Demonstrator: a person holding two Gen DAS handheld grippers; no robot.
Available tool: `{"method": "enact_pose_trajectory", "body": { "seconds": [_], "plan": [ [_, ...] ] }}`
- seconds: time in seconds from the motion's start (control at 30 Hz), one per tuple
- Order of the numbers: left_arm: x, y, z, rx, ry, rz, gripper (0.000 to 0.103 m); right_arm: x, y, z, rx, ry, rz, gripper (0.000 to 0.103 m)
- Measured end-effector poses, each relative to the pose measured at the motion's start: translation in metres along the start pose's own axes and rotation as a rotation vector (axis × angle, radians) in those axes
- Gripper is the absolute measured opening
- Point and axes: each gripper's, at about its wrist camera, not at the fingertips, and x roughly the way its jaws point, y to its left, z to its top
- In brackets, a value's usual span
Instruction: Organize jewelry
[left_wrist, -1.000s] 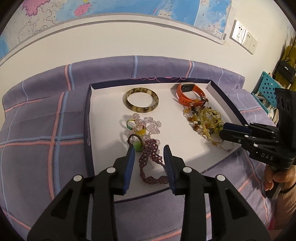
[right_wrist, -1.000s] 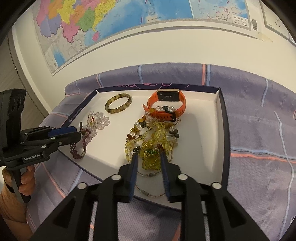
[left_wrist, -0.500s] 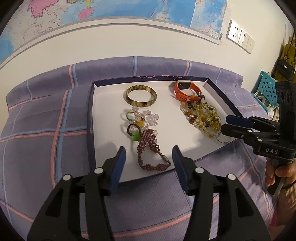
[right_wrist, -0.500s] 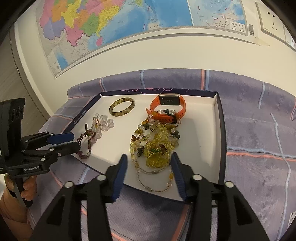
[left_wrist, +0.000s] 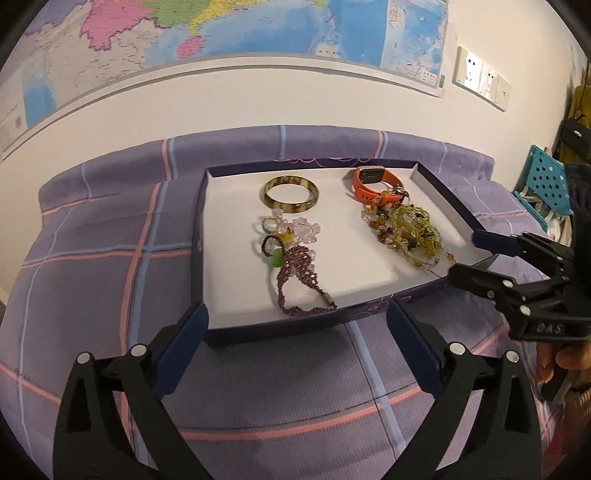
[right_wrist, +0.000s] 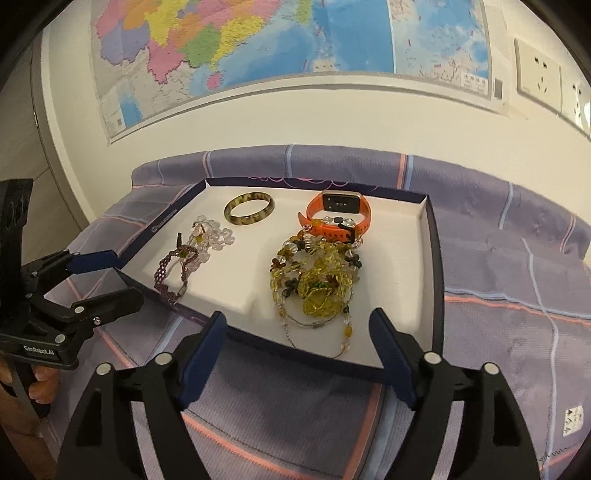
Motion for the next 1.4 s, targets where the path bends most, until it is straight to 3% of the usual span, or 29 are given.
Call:
{"method": "enact_pose_trajectory", "body": {
  "seconds": [0.1,0.33,0.4,0.7,1.4],
  "plan": [
    [-0.003,-0.002,-0.003,-0.004,-0.003,0.025,0.098,-0.005,0.007,-0.002,-0.024,-0.011,-0.018,0.087],
    [-0.01,-0.003,-0.006,-0.031,-0.014,0.047,0.098,-0.014,0.014,-0.01,-0.015,-0.024,-0.02,0.09],
    [-0.012,-0.001,-0.008,-0.047,-0.014,0.054,0.098,-0.016,0.014,-0.014,-0.004,-0.028,-0.017,0.096],
    [-0.015,-0.002,-0.023,-0.086,0.01,0.121,0.098,-0.022,0.021,-0.027,0.034,-0.033,-0.033,0.096],
    [-0.032,-0.016,-0.032,-0.089,-0.002,0.127,0.098,-0.044,0.031,-0.053,0.074,-0.017,-0.048,0.096]
  ]
}}
